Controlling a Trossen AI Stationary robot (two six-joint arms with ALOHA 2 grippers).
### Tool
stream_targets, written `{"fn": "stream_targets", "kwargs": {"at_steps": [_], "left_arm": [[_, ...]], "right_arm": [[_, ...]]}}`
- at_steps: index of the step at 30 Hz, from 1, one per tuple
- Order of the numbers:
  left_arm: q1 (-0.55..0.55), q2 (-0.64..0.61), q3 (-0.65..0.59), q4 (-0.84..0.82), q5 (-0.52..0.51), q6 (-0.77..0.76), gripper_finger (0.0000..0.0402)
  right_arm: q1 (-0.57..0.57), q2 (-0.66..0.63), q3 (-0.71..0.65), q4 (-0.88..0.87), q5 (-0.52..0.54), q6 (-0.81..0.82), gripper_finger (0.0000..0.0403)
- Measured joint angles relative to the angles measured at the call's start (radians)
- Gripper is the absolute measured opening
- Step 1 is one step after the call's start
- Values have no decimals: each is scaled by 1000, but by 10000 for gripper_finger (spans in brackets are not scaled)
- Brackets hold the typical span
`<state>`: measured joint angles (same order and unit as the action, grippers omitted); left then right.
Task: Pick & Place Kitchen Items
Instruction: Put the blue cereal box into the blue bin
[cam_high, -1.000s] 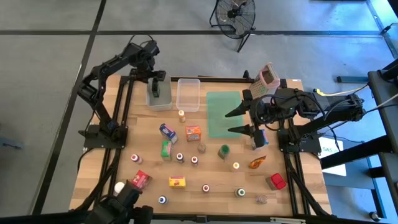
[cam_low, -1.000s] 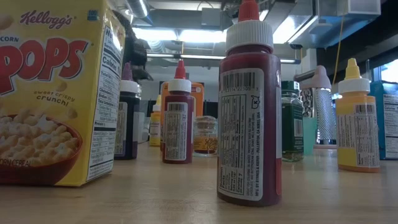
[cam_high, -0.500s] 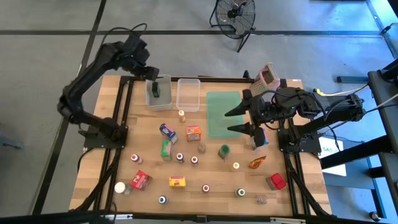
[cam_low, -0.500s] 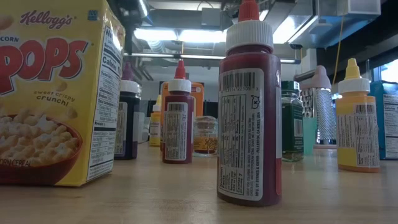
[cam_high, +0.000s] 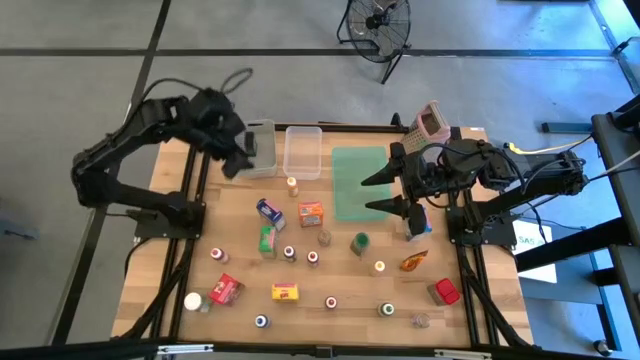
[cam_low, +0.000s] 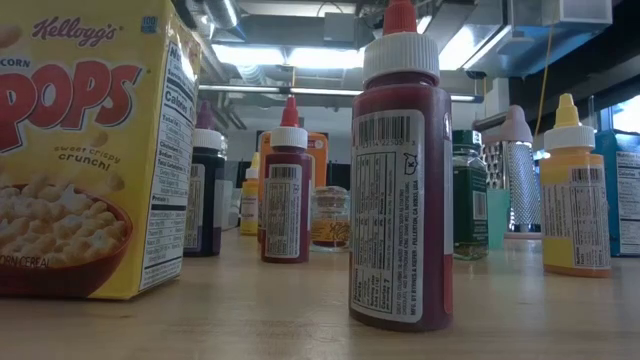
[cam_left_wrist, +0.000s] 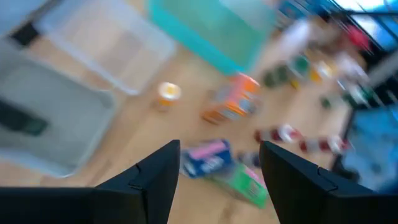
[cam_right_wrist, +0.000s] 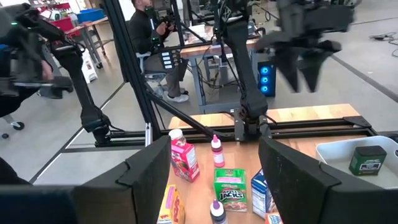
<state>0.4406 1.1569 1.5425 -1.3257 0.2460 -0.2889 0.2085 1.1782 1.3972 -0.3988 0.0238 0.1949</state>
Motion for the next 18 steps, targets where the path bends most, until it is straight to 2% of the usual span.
{"fn": "stream_targets", "kwargs": {"at_steps": [3, 10, 13, 18], "left_arm": [[-119, -2, 0, 0, -13, 66, 216], [-355, 21, 0, -3, -165, 354, 216], [-414, 40, 0, -16, -244, 418, 216], [-447, 95, 0, -101, -302, 517, 214]], "right_arm": [[2, 0, 0, 0, 0, 14, 246], [2, 0, 0, -10, 0, 29, 245], [2, 0, 0, -16, 0, 29, 245], [17, 1, 0, -43, 1, 71, 245]]}}
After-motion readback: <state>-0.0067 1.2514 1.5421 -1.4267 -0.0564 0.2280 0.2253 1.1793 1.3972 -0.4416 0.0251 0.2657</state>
